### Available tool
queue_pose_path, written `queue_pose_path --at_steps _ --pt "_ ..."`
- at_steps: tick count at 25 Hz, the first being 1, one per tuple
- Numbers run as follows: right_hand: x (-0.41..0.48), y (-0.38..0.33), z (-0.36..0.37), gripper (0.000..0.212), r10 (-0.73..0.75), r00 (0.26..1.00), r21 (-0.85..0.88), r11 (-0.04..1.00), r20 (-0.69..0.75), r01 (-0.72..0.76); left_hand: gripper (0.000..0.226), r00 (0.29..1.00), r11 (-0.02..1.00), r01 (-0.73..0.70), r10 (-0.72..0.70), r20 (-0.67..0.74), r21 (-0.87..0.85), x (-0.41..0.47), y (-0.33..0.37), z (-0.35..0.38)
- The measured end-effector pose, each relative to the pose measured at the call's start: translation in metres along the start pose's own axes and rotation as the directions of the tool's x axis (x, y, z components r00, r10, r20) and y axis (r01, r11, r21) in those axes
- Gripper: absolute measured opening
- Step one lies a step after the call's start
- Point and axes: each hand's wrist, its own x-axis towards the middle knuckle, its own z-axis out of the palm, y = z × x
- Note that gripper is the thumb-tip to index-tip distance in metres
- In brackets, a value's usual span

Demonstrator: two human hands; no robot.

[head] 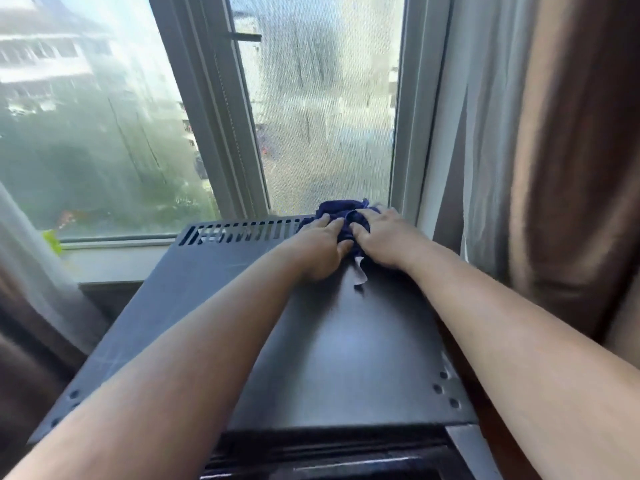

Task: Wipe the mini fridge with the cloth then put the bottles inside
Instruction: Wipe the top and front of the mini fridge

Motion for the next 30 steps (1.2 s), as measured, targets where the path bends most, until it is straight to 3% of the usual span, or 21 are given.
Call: queue_pose_path --at_steps 8,19,30 --pt "-0.017 -0.012 -0.007 0.048 0.016 0.999 -0.012 1.000 -0.037 -0.016 0.057 0.997 0.997 -0.075 0.075 -0.008 0.037 -0.012 -0.006 -0.010" --pt "-0.200 -0.115 0.025 0.046 0.081 0.991 -0.025 0.996 -0.106 -0.084 0.053 0.961 0.961 -0.275 0.275 0.023 0.015 -0.209 -0.041 -0.017" --pt "-0.247 -0.251 0.095 0.052 -0.029 0.998 -0.009 1.000 -0.055 0.029 0.046 0.980 0.983 -0.185 0.183 -0.077 -0.013 -0.338 -0.152 -0.026"
